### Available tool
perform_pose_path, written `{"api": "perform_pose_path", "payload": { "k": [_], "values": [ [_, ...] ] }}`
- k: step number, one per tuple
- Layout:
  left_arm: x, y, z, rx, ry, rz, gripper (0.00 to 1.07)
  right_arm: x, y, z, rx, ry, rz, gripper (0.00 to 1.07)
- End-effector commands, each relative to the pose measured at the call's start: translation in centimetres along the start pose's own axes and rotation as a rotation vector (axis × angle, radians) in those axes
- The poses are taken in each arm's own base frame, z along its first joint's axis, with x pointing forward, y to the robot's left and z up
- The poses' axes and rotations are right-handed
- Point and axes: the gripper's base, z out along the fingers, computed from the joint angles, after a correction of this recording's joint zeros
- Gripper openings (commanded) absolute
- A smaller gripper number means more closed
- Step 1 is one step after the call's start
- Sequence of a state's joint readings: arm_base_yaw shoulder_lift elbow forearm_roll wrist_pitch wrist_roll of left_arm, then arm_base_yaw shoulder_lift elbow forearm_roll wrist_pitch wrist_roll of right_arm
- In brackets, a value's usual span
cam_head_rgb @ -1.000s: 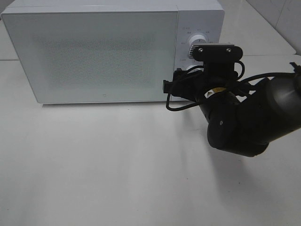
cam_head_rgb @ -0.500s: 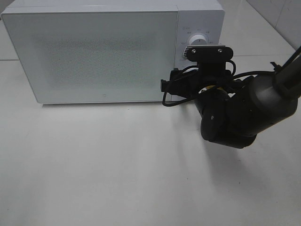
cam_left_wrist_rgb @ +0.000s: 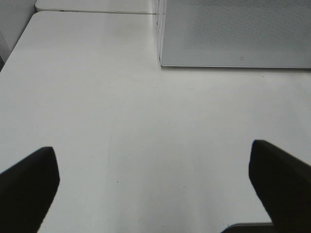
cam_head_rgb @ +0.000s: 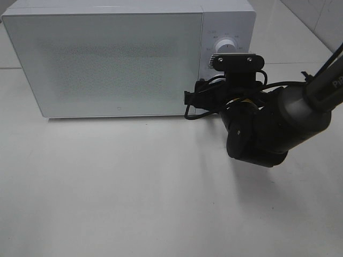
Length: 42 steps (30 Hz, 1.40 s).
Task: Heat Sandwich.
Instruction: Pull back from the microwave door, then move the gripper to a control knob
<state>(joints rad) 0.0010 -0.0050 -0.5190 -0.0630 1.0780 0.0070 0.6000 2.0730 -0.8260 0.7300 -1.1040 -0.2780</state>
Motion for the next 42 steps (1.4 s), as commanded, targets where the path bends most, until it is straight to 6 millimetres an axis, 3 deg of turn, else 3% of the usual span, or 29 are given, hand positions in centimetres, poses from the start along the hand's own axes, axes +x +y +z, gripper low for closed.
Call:
{"api": "perform_pose_path", "payload": {
  "k": [1, 19, 24, 26, 27, 32, 42],
  "values": [
    [0.18, -0.01, -0.12, -0.001, -0.015, -0.008, 0.99, -0.66, 0.22, 0.29, -0.008, -0.040, -0.002, 0.72],
    [0.18, -0.01, -0.12, -0.001, -0.015, -0.008, 0.99, -1.10, 0.02, -0.31, -0.011, -0.041, 0.003, 0.69],
    [0.18, -0.01, -0.12, -0.001, -0.015, -0.008, 0.99, -1.00, 0.05, -0.31, -0.014, -0.030, 0.003, 0.50],
    [0.18, -0.01, -0.12, -0.001, -0.015, -0.008, 0.99, -0.94, 0.06, -0.30, -0.016, -0.023, 0.003, 0.37],
    [0.18, -0.01, -0.12, -0.001, -0.015, -0.008, 0.99, -0.92, 0.07, -0.30, -0.017, -0.021, 0.003, 0.24],
    [0.18, -0.01, -0.12, -0.001, -0.015, -0.008, 0.99, -0.94, 0.06, -0.30, -0.016, -0.023, 0.003, 0.08],
    [0.18, -0.01, -0.12, -0.001, -0.015, -0.008, 0.99, -1.07, 0.03, -0.31, -0.012, -0.038, 0.004, 0.09]
  ]
}}
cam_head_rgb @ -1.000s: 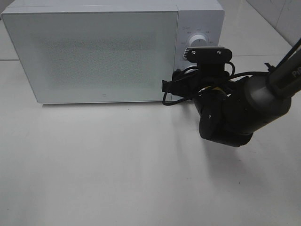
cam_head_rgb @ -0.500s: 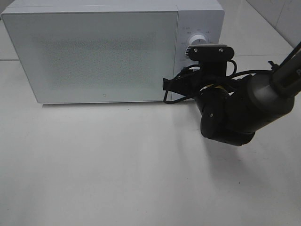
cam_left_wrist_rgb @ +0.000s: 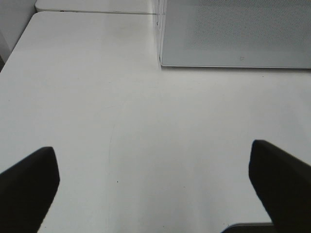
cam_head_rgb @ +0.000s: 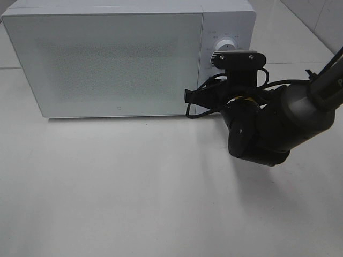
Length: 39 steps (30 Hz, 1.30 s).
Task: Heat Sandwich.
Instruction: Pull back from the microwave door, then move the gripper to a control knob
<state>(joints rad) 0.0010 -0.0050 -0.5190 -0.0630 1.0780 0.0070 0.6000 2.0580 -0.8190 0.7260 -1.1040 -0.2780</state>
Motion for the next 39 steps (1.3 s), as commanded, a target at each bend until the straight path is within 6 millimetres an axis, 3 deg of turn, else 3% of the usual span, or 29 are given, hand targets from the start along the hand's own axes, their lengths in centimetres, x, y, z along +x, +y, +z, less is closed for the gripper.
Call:
{"api": "perform_pose_path", "payload": {
  "k": [1, 11, 13, 22, 39],
  "values": [
    [0.18, -0.01, -0.12, -0.001, -0.015, -0.008, 0.99, -0.70, 0.09, -0.08, -0.008, -0.030, 0.002, 0.09],
    [0.18, -0.01, -0.12, -0.001, -0.015, -0.008, 0.99, -0.85, 0.14, -0.09, -0.018, -0.046, 0.193, 0.10],
    [0.18, -0.01, -0.12, -0.001, -0.015, -0.008, 0.99, -0.98, 0.29, -0.04, -0.050, -0.053, 0.340, 0.10],
    [0.18, -0.01, -0.12, -0.001, -0.015, -0.008, 0.99, -1.13, 0.72, -0.08, -0.109, -0.046, 0.628, 0.10],
    [0.18, -0.01, -0.12, -0.001, -0.015, -0.008, 0.99, -1.18, 0.96, -0.11, -0.152, 0.010, 1.369, 0.10]
  ]
}}
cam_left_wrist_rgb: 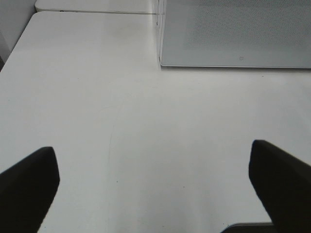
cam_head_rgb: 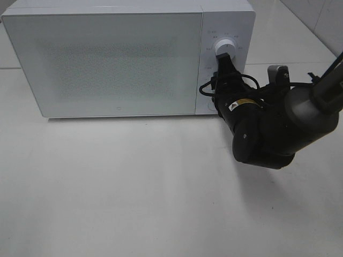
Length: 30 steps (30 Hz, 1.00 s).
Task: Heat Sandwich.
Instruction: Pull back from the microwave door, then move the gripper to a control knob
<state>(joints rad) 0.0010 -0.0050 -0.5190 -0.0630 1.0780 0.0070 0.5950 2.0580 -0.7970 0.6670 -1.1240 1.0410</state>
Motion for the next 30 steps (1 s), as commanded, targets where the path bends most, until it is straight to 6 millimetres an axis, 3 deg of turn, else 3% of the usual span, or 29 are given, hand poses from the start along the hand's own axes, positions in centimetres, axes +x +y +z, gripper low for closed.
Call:
{"api": "perform_pose_path", "payload": {
  "k": [1, 10, 24, 30],
  "values": [
    [0.18, -0.01, -0.12, -0.001, -0.015, -0.008, 0.99, 0.59, 1.62, 0.20, -0.084, 0.062, 0.135, 0.10],
    [0.18, -0.01, -0.12, -0.001, -0.015, -0.008, 0.99, 0.59, 1.62, 0.20, -0.075, 0.073, 0.402, 0.10],
    [0.18, -0.01, -0.12, -0.001, -0.015, -0.008, 0.99, 0.69, 1.67, 0.19, -0.081, 0.084, 0.359, 0.14],
    [0.18, -0.01, -0.12, -0.001, -0.015, -0.008, 0.99, 0.70, 1.67, 0.19, -0.081, 0.084, 0.344, 0.21]
  ]
}}
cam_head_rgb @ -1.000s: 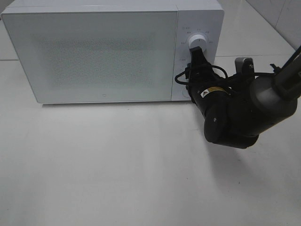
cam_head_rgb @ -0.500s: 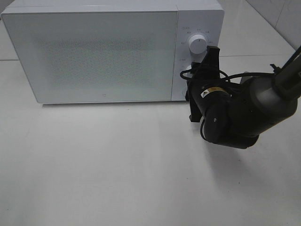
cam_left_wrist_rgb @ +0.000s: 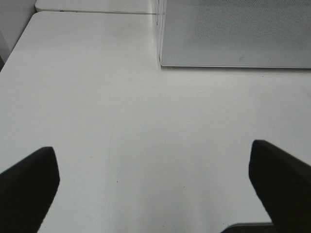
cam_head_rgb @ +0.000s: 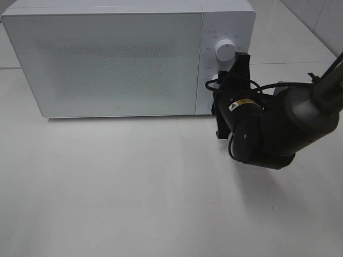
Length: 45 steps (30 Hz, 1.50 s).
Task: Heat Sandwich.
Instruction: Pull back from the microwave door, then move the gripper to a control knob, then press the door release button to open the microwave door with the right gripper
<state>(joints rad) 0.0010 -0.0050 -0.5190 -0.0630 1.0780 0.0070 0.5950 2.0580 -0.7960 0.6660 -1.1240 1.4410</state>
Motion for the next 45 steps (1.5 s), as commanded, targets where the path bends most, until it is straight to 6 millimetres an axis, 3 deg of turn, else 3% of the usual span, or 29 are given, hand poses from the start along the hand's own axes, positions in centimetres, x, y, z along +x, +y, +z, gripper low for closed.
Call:
{"api": "perform_pose_path", "payload": {
  "k": [1, 7, 15, 19, 36, 45],
  "values": [
    [0.2, 0.0, -0.1, -0.001, -0.015, -0.008, 0.99, 1.3, 1.3, 0.2, -0.063, 0.096, -0.057, 0.24],
    [0.2, 0.0, -0.1, -0.001, -0.015, -0.008, 0.99, 1.0, 1.2, 0.2, -0.059, 0.060, -0.072, 0.37],
    [0.2, 0.0, -0.1, -0.001, -0.015, -0.008, 0.99, 0.3, 1.4, -0.1, -0.082, 0.008, -0.177, 0.67],
    [0.2, 0.0, -0.1, -0.001, -0.015, -0.008, 0.99, -0.2, 1.0, -0.8, -0.060, 0.005, -0.220, 0.74],
    [0.2, 0.0, -0.1, -0.001, -0.015, -0.008, 0.99, -1.8, 1.3, -5.8, 0.056, 0.161, -0.515, 0.74],
    [0.2, 0.0, -0.1, -0.001, -0.015, -0.008, 0.99, -1.7, 2.8, -8.1, 0.154, 0.356, -0.893, 0.74]
  ]
}}
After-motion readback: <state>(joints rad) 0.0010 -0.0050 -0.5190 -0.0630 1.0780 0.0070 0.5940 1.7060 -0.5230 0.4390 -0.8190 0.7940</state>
